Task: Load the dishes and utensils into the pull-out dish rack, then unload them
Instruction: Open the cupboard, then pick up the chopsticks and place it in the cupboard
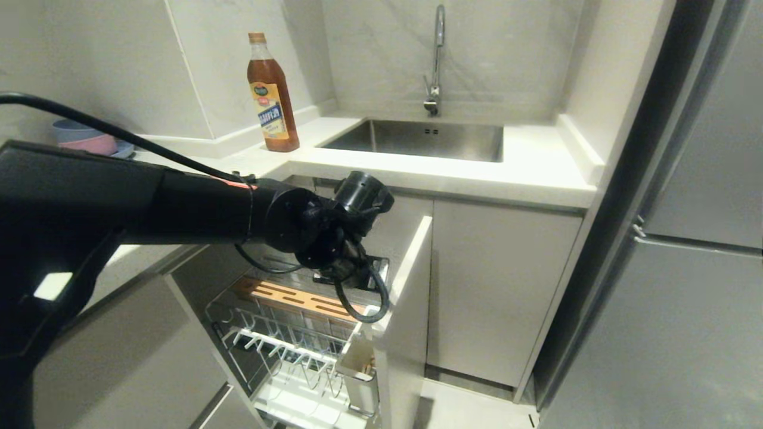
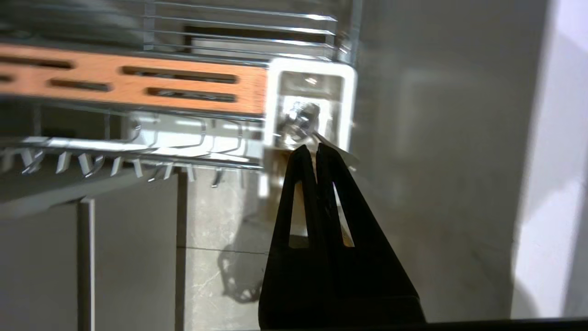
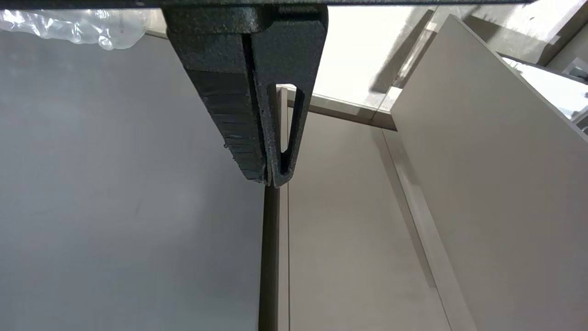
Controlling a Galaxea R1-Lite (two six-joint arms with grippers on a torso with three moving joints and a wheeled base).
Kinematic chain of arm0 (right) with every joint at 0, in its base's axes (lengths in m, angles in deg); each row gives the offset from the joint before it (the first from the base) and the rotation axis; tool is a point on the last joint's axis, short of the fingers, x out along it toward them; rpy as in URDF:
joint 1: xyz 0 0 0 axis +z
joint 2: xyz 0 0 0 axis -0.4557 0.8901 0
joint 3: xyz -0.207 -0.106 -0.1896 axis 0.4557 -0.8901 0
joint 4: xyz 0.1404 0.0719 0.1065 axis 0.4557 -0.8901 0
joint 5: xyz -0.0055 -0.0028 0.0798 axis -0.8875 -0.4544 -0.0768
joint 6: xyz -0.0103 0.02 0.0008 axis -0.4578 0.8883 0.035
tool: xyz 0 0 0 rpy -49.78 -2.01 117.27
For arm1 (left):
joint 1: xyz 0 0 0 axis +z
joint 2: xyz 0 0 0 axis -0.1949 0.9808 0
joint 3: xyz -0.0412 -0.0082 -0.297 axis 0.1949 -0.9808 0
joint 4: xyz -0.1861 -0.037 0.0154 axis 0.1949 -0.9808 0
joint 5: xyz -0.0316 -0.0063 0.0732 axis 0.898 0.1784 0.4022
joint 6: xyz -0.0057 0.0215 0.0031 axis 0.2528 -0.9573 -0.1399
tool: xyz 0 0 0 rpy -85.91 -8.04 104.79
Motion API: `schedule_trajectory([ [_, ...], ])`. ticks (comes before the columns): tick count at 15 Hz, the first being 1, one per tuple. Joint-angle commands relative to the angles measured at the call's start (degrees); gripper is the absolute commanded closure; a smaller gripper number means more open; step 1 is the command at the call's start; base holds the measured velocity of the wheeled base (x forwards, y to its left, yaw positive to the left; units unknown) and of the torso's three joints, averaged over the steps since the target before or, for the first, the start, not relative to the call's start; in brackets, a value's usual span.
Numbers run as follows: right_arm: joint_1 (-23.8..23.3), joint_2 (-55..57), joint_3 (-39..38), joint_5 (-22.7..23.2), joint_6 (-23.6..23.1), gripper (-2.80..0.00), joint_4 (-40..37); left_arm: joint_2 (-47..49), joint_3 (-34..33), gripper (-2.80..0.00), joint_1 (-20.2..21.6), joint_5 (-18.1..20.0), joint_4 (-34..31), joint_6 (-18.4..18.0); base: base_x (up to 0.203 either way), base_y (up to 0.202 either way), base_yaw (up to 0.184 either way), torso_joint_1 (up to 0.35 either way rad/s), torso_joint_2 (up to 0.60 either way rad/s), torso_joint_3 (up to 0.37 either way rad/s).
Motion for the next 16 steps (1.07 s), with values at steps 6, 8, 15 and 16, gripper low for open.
schedule_trajectory([
  [6, 0.00, 0.05, 0.00, 0.00, 0.00, 0.00, 0.00, -13.45, -4.16, 0.00, 5.98, -4.00, -0.16, 2.50, 0.000, 0.000, 0.000, 0.000, 0.00, 0.000],
  [8, 0.00, 0.05, 0.00, 0.00, 0.00, 0.00, 0.00, -20.85, -6.47, 0.00, 8.28, -4.02, -0.12, 2.44, 0.000, 0.000, 0.000, 0.000, 0.00, 0.000],
  [15, 0.00, 0.05, 0.00, 0.00, 0.00, 0.00, 0.00, -46.57, -14.71, 0.00, 13.28, -4.15, -0.34, 1.26, 0.000, 0.000, 0.000, 0.000, 0.00, 0.000],
  [16, 0.00, 0.05, 0.00, 0.00, 0.00, 0.00, 0.00, -49.39, -15.50, 0.00, 15.02, -4.10, -0.41, 0.46, 0.000, 0.000, 0.000, 0.000, 0.00, 0.000],
])
